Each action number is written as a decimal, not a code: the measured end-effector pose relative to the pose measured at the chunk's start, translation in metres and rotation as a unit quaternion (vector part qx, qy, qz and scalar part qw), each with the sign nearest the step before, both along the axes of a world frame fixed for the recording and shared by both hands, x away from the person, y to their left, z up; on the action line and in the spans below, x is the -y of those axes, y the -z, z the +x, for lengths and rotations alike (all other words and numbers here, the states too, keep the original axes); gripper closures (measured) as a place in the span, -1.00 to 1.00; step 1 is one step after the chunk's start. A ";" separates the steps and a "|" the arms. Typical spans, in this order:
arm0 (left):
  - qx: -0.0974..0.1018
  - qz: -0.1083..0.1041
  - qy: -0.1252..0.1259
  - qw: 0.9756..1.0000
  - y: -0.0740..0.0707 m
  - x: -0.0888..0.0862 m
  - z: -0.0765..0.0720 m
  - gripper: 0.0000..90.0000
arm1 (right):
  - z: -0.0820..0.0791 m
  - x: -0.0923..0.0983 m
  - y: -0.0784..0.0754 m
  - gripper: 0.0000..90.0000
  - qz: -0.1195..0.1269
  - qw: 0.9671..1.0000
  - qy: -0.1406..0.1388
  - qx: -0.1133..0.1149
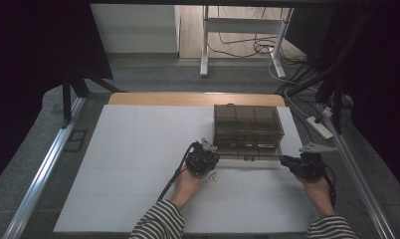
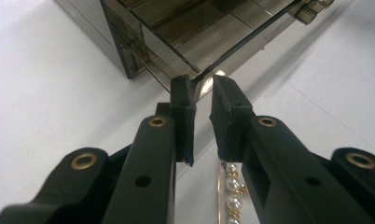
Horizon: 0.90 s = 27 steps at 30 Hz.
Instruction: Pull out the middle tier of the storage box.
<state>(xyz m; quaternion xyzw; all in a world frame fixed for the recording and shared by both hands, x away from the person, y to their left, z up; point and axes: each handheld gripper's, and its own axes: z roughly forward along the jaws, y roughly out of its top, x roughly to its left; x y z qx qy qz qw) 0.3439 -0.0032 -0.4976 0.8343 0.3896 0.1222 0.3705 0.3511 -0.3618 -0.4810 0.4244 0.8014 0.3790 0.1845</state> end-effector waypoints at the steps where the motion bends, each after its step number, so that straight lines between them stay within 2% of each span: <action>1: -0.001 0.000 0.001 1.000 0.000 0.000 -0.001 0.73 | -0.001 0.000 0.000 0.71 0.001 1.000 0.000 0.000; 10: -0.003 0.007 0.012 1.000 0.004 0.000 -0.007 0.73 | -0.009 0.002 0.004 0.71 0.003 1.000 0.000 -0.001; 27: -0.002 0.011 0.016 1.000 0.005 0.001 -0.012 0.74 | -0.014 0.004 0.006 0.72 0.005 1.000 0.001 -0.001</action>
